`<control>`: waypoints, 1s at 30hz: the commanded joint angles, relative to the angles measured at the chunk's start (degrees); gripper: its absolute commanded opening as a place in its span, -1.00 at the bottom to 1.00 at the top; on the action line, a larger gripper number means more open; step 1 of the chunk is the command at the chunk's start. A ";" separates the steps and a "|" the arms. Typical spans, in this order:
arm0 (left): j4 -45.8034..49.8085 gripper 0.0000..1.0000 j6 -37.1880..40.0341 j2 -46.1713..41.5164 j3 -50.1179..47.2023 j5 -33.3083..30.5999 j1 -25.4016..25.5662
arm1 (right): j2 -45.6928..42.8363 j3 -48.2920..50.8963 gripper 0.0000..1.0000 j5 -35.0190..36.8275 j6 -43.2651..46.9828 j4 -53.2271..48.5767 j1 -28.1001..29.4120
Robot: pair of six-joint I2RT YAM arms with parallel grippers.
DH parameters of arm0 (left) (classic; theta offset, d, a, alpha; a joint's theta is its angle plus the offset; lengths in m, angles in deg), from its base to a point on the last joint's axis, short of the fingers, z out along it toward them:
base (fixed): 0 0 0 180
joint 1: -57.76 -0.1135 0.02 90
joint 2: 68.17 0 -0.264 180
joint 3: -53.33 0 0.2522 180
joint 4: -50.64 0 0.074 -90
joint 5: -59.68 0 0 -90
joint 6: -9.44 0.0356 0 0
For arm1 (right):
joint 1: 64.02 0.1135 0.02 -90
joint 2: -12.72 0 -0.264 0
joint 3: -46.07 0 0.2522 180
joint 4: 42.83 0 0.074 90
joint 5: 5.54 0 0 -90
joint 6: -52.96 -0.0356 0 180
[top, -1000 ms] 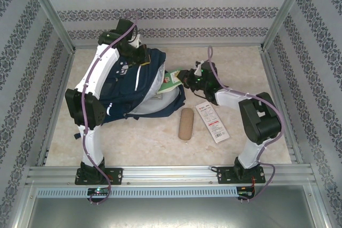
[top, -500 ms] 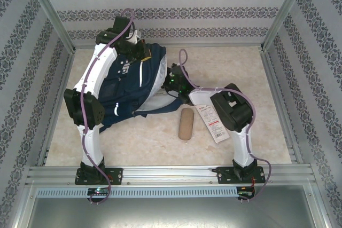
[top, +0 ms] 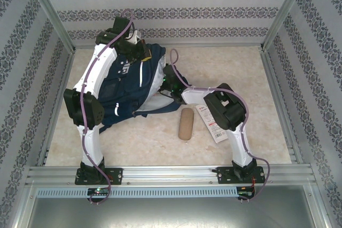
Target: Pack books, pencil case, and school supplies into a backpack
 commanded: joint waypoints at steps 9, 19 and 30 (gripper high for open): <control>-8.04 -1.00 0.42 -5.24 -2.40 4.91 -0.46 | -10.44 5.74 0.39 -1.18 7.66 -7.02 -4.39; -10.24 -1.00 -0.20 -6.73 -5.53 5.67 -0.46 | -7.34 5.78 -0.52 -3.54 7.61 -7.26 -3.82; -11.31 -1.00 -1.54 -7.37 -5.52 7.04 -0.45 | -4.35 2.99 -1.00 -6.21 5.39 2.30 -2.58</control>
